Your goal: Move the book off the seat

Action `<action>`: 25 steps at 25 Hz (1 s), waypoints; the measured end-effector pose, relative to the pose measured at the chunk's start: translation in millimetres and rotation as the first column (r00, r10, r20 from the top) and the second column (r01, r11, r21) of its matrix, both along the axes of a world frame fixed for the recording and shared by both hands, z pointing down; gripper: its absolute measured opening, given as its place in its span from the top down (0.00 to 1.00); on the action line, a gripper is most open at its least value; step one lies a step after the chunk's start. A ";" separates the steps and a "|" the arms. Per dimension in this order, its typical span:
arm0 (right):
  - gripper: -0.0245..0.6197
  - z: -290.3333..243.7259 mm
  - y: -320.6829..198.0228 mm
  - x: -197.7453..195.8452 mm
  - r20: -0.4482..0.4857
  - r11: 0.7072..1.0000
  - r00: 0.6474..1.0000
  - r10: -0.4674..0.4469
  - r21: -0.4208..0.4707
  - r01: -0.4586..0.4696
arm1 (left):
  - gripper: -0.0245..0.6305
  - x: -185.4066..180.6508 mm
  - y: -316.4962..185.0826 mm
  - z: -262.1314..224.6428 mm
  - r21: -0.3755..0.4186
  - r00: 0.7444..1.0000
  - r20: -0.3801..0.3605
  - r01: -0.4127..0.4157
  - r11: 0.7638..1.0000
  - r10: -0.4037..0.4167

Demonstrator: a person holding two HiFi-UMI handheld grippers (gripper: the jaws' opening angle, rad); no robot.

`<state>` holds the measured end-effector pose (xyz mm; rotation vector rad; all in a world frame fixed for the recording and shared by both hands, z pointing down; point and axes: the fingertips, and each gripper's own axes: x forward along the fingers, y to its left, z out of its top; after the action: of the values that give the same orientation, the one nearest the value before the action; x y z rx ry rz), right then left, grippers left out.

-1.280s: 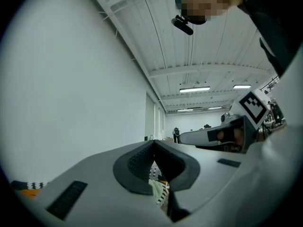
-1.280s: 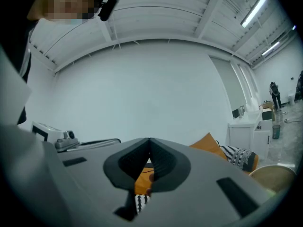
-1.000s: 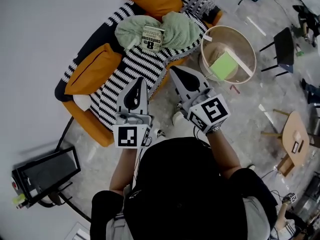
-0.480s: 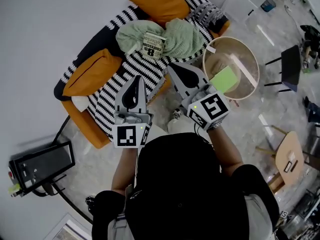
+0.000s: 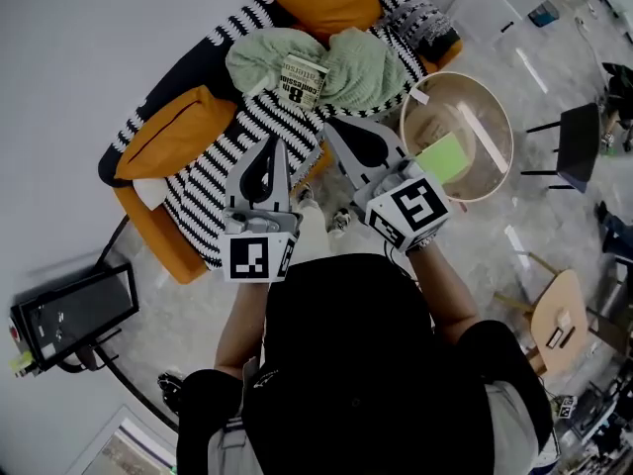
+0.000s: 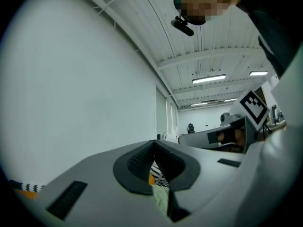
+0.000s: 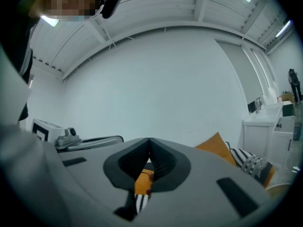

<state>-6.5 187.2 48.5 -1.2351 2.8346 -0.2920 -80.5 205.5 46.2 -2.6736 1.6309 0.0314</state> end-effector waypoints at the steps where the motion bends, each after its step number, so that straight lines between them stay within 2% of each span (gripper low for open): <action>1: 0.94 2.0 -3.9 1.1 0.001 1.000 1.000 0.003 -0.005 -0.003 | 0.95 1.2 -4.1 2.4 -0.001 1.000 0.002 -0.005 1.000 0.005; 7: 0.94 15.6 -37.5 4.1 -0.034 0.998 0.998 0.046 -0.039 -0.047 | 0.95 -2.3 -43.5 23.6 -0.041 0.999 -0.016 -0.034 0.999 0.034; 14: 0.94 30.4 -101.8 11.2 -0.073 0.994 0.995 0.071 -0.081 -0.077 | 0.95 -1.6 -108.1 39.2 -0.073 0.998 -0.059 -0.042 0.996 0.038; 19: 0.94 27.2 -148.2 -12.7 -0.076 0.994 0.995 0.071 -0.082 -0.078 | 0.95 -17.7 -153.3 49.0 -0.105 0.996 -0.078 -0.047 0.993 0.039; 25: 0.94 26.0 -192.0 -34.6 -0.089 0.991 0.991 0.095 -0.084 -0.103 | 0.95 -36.0 -199.2 54.7 -0.110 0.993 -0.085 -0.089 0.990 0.080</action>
<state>-41.0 -4.8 74.5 -1.4337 2.8464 -0.3738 -116.5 6.3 100.8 -2.8617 1.5860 0.0482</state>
